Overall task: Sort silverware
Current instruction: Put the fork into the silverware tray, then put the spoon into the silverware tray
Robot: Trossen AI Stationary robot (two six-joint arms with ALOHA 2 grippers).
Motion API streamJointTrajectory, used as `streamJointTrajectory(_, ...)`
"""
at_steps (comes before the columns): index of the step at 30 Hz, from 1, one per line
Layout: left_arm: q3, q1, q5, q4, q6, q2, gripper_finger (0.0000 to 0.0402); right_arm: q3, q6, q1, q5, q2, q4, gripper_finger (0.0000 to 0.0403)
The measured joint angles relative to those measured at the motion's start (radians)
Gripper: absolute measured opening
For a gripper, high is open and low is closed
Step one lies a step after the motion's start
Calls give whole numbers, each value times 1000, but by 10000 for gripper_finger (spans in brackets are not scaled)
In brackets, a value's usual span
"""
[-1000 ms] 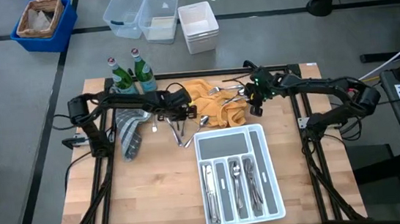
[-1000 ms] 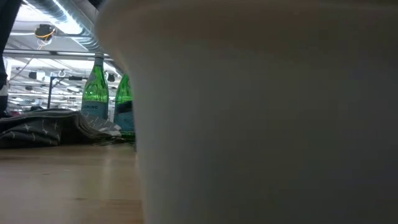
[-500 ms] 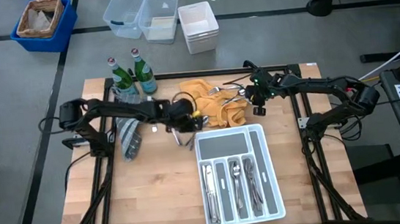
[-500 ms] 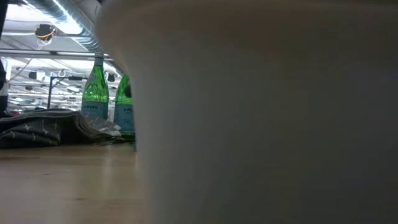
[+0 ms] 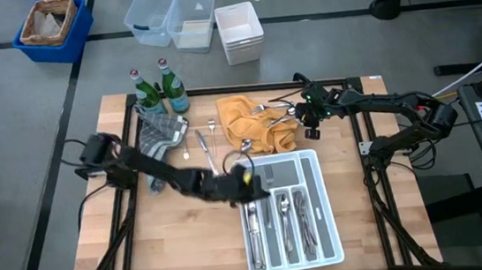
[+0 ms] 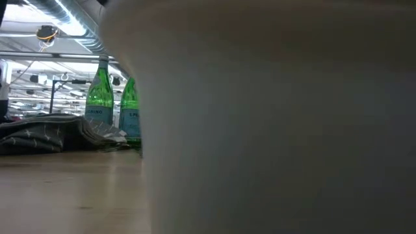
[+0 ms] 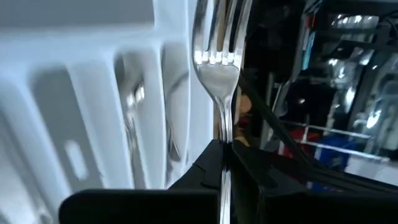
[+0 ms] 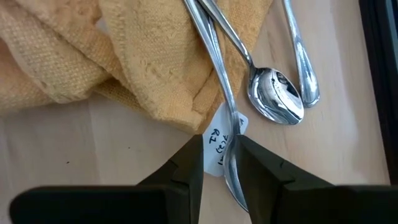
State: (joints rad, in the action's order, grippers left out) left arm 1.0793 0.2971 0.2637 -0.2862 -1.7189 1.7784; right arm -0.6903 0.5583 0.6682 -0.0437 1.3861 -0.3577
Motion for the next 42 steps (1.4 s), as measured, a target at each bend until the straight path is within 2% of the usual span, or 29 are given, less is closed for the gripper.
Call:
streamJointTrajectory(3, 83, 56, 46, -21, -62, 103, 4, 0, 0, 0, 0, 0, 2, 95)
streamJointTrajectory(7, 254, 95, 53, -26, -85, 252, 4, 0, 0, 0, 0, 0, 8, 95)
streamJointTrajectory(12, 447, 101, 54, -23, -83, 412, 10, 0, -1, 0, 0, 0, 13, 95)
streamJointTrajectory(16, 536, 95, 55, 10, -89, 486, 8, 0, -1, 0, 0, 0, 14, 95)
streamJointTrajectory(26, 556, 79, 54, 22, -197, 579, 25, 0, -2, 0, 0, 0, 15, 95)
streamJointTrajectory(31, 556, 80, 52, 19, -173, 592, 35, 0, -2, 0, -1, 0, 16, 95)
streamJointTrajectory(35, 556, 75, 52, 35, -118, 592, 57, 0, -2, 0, -1, 0, 16, 95)
streamJointTrajectory(42, 556, 61, 50, 15, -158, 589, 98, 0, -2, 0, -1, 0, 23, 95)
